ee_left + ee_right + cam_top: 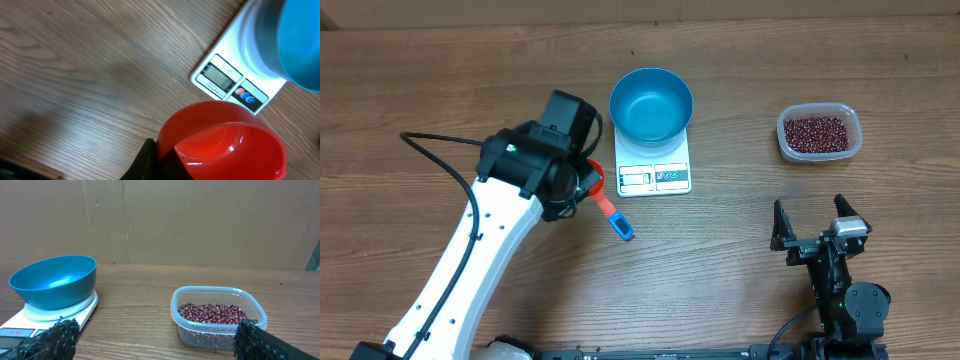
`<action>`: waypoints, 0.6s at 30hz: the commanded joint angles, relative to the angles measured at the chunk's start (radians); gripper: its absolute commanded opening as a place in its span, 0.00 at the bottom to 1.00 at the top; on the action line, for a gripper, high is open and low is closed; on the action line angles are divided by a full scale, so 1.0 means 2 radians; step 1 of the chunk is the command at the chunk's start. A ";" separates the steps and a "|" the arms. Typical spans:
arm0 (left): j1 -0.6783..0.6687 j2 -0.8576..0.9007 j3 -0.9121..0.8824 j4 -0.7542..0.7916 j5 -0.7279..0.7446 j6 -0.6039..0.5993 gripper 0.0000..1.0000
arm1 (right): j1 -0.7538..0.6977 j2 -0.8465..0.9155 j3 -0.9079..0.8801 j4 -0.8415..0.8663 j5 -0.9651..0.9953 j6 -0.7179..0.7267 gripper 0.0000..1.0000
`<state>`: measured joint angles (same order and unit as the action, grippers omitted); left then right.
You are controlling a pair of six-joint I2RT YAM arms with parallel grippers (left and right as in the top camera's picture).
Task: Scoop item into bowl and weigh 150g on scale
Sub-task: 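Carry the red scoop toward the center above the scale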
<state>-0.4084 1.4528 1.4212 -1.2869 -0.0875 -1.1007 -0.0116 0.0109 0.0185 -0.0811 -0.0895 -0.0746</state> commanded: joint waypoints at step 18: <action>-0.045 -0.009 0.008 0.033 -0.012 -0.146 0.04 | 0.003 -0.004 -0.005 0.002 -0.001 -0.001 1.00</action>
<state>-0.4961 1.4528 1.4212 -1.2243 -0.0921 -1.3132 -0.0113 0.0109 0.0185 -0.0811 -0.0895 -0.0750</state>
